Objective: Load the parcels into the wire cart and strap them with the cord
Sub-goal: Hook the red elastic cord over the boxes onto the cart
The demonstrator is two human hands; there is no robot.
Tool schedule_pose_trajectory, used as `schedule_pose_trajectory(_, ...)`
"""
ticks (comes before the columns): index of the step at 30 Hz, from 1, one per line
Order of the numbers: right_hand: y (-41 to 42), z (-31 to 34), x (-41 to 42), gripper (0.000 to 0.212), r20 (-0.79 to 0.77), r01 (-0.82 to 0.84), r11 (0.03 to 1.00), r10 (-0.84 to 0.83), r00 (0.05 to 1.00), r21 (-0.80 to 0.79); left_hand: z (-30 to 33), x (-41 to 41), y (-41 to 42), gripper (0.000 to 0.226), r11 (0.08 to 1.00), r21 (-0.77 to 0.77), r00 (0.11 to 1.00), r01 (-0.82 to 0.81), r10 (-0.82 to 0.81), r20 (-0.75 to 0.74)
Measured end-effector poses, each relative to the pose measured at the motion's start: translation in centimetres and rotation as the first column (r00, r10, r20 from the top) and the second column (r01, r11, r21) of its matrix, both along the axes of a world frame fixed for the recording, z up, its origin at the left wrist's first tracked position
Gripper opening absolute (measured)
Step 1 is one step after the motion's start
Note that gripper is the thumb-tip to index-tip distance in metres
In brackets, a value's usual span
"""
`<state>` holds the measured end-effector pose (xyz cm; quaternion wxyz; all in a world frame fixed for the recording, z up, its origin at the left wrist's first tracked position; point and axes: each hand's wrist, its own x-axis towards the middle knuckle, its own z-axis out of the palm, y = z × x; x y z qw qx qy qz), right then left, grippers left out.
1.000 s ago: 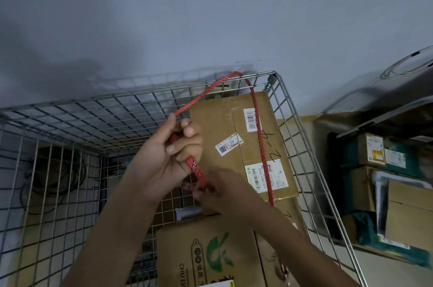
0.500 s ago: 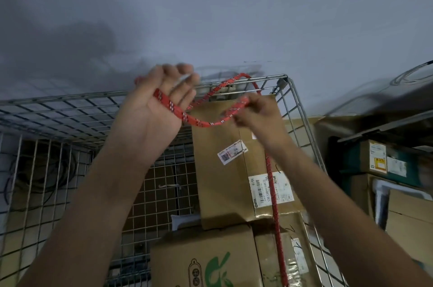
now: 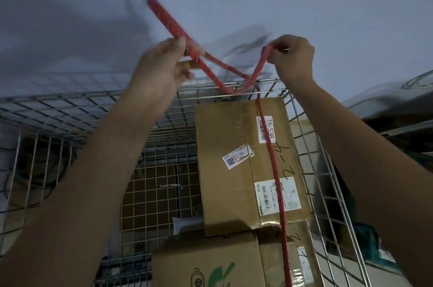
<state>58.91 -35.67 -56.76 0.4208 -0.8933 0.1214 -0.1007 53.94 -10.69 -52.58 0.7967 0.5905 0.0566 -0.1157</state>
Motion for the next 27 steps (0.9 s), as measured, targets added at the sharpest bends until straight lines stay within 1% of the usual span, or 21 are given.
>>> schedule_pose_trajectory(2,0.1,-1.9,1.2,0.020,-0.061,-0.088,0.990,0.082,0.995,-0.110,-1.8,-0.1,-0.1,0.031,0.996,0.001,0.986,-0.091,0.091,-0.139)
schedule_pose_trajectory(3,0.4,-2.5,1.8,0.021,-0.111,-0.145,0.967,0.124,0.986,-0.211,-2.9,-0.4,-0.2,0.029,0.989,-0.034,0.965,-0.147,0.136,-0.224)
schedule_pose_trajectory(5,0.9,-3.3,2.7,0.021,-0.251,-0.278,0.883,0.191,0.949,-0.378,-4.2,-1.1,0.0,0.024,0.940,-0.186,0.906,-0.286,0.202,-0.373)
schedule_pose_trajectory(6,1.3,-3.5,2.8,0.022,-0.320,-0.341,0.843,0.216,0.923,-0.416,-4.5,-1.4,0.2,0.021,0.908,-0.248,0.886,-0.337,0.216,-0.410)
schedule_pose_trajectory(8,1.8,-3.6,2.6,0.029,-0.386,-0.432,0.800,0.275,0.881,-0.416,-4.3,-1.9,0.4,0.016,0.881,-0.317,0.881,-0.351,0.195,-0.431)
schedule_pose_trajectory(10,2.3,-3.1,1.7,0.039,-0.428,-0.521,0.777,0.361,0.828,-0.353,-4.2,-2.6,0.6,0.014,0.878,-0.358,0.897,-0.318,0.156,-0.414)
schedule_pose_trajectory(12,2.5,-2.9,0.8,0.046,-0.513,-0.650,0.707,0.462,0.723,-0.280,-4.1,-3.3,0.8,0.012,0.872,-0.392,0.907,-0.293,0.124,-0.401)
schedule_pose_trajectory(13,2.6,-3.0,0.5,0.049,-0.560,-0.700,0.664,0.486,0.671,-0.263,-3.9,-3.4,1.0,0.012,0.865,-0.407,0.907,-0.293,0.117,-0.404)
schedule_pose_trajectory(14,2.7,-3.2,0.3,0.050,-0.590,-0.732,0.623,0.491,0.641,-0.276,-3.8,-3.5,1.1,0.012,0.859,-0.419,0.907,-0.294,0.112,-0.406)
schedule_pose_trajectory(15,2.8,-3.6,0.3,0.050,-0.590,-0.740,0.600,0.490,0.641,-0.306,-3.6,-3.5,1.2,0.013,0.852,-0.432,0.907,-0.297,0.111,-0.406)
schedule_pose_trajectory(16,2.8,-3.8,0.3,0.049,-0.567,-0.730,0.597,0.492,0.660,-0.333,-3.4,-3.5,1.3,0.015,0.847,-0.443,0.911,-0.292,0.105,-0.399)
schedule_pose_trajectory(19,3.7,-4.0,0.7,0.054,-0.476,-0.675,0.663,0.503,0.722,-0.324,-2.1,-3.2,1.1,0.018,0.863,-0.444,0.928,-0.242,0.073,-0.364)
schedule_pose_trajectory(21,4.9,-3.9,1.1,0.057,-0.436,-0.693,0.635,0.547,0.715,-0.341,-1.2,-2.8,0.7,0.018,0.875,-0.439,0.939,-0.204,0.047,-0.342)
schedule_pose_trajectory(23,6.5,-4.1,1.5,0.049,-0.396,-0.698,0.606,0.575,0.716,-0.382,-0.4,-2.7,0.2,0.018,0.882,-0.440,0.946,-0.166,0.016,-0.324)
schedule_pose_trajectory(25,7.7,-4.3,2.2,0.041,-0.384,-0.672,0.629,0.552,0.740,-0.390,-0.1,-2.6,-0.1,0.019,0.892,-0.432,0.949,-0.132,-0.012,-0.314)
schedule_pose_trajectory(27,8.5,-4.4,2.4,0.038,-0.374,-0.676,0.648,0.564,0.736,-0.351,0.0,-2.8,-0.1,0.019,0.898,-0.426,0.950,-0.111,-0.029,-0.310)
